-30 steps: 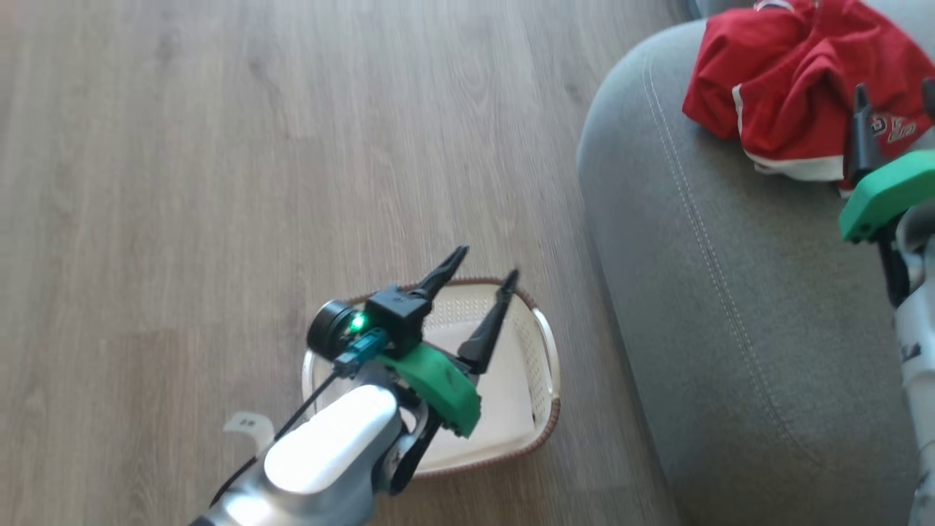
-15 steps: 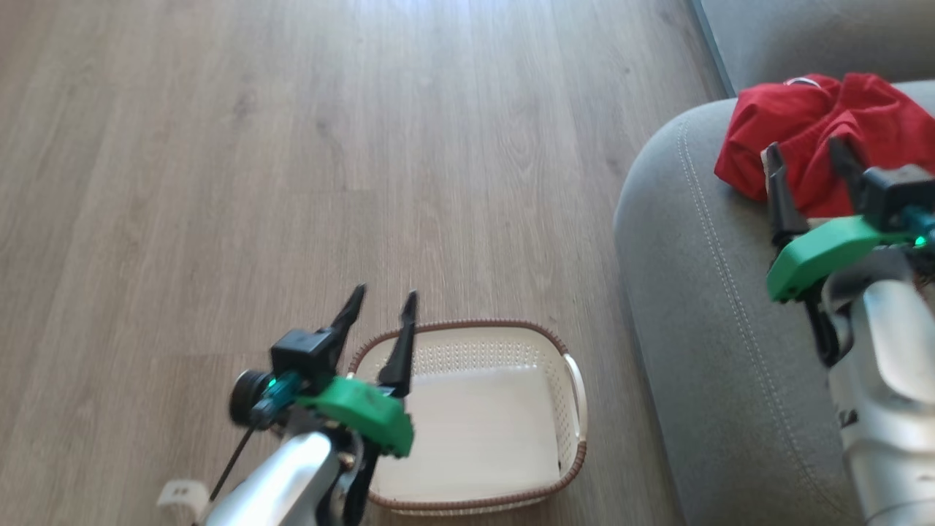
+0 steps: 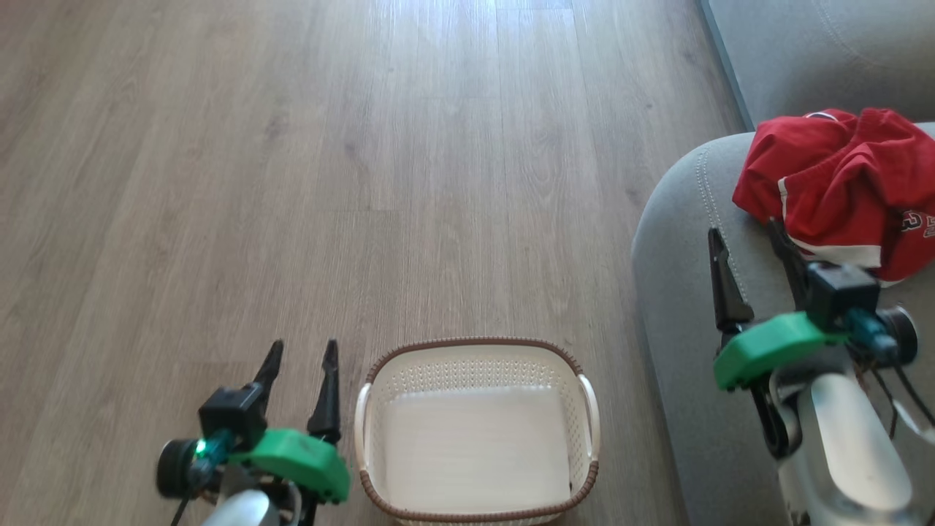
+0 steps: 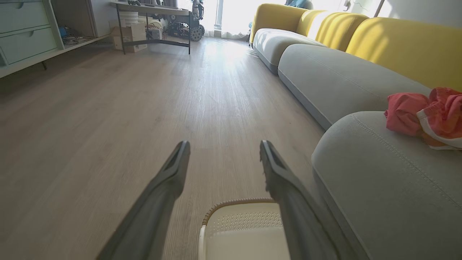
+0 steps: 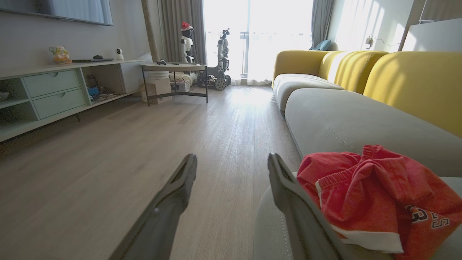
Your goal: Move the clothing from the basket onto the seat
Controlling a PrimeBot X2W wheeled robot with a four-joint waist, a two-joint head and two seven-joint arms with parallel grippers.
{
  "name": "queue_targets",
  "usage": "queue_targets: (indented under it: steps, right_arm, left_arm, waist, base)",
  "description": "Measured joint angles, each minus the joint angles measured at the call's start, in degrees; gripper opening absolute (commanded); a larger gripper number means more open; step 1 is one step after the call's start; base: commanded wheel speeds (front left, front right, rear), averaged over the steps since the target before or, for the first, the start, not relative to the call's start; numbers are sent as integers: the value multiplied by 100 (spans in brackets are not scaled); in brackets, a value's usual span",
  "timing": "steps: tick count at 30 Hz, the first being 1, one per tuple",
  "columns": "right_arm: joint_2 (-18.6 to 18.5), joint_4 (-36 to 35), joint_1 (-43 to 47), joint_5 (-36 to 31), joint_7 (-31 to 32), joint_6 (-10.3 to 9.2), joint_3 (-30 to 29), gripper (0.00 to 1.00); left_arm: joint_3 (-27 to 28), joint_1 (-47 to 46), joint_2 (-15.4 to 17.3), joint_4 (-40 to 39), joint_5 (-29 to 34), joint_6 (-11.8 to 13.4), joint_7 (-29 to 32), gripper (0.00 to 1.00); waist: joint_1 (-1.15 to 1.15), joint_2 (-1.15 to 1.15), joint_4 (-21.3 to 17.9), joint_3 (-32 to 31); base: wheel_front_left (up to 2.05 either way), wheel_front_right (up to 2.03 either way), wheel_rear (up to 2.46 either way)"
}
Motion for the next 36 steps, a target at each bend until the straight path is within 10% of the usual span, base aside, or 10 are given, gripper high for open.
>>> queue_targets:
  steps: [36]
  right_arm:
    - [76,-1678,2076,722,187,0,315,100]
  left_arm:
    - [1150,1990,492,-1484,321,197,0,100]
  waist:
    - [0,0,31,-235]
  base:
    - [0,0,0]
